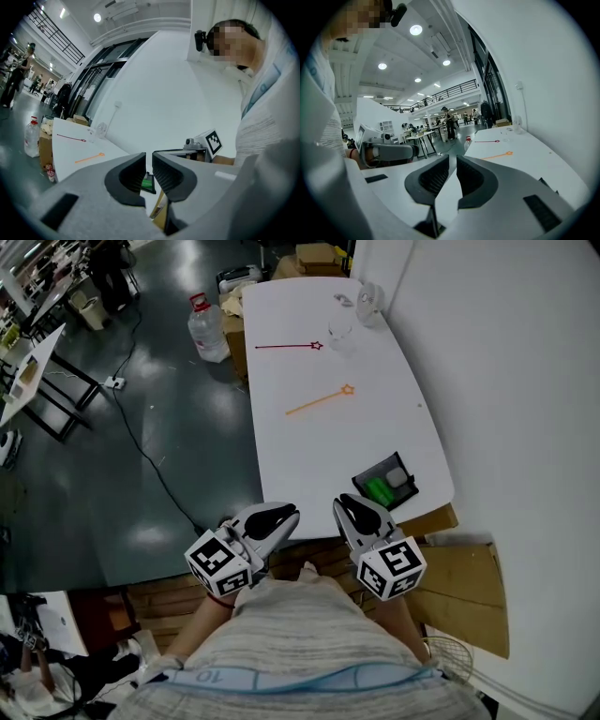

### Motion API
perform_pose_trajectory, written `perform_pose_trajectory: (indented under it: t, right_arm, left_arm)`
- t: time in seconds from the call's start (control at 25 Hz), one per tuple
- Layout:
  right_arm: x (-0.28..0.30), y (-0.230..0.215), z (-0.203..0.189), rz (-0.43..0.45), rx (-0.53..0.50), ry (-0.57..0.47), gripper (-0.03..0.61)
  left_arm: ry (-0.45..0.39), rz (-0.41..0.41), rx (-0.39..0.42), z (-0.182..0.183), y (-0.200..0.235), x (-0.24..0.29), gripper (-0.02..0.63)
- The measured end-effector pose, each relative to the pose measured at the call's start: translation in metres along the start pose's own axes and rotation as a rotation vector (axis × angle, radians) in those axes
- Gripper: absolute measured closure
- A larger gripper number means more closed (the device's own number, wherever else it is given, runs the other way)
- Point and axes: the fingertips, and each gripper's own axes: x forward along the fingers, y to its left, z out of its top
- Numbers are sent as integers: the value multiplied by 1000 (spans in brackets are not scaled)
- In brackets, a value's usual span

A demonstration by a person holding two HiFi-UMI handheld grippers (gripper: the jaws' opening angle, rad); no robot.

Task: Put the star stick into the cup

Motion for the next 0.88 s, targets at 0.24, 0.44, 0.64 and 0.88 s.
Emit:
perform_pose_trajectory:
  t: [0.24,0.44,0.64,0.88]
  right_arm:
    - [69,26,15,-8,29,-9,566]
    - [144,56,33,-15,35,-21,566]
    - [214,84,74,-83,49,-31,565]
    - [264,120,135,-166,60,-48,565]
  left_arm:
    - [-13,34,-36,20,76,-45,565]
    - [-9,32,-39,40,149,-86,548]
    - [-1,-8,-60,84,216,-124,531]
    - [32,-87,-23,157,265,-153,525]
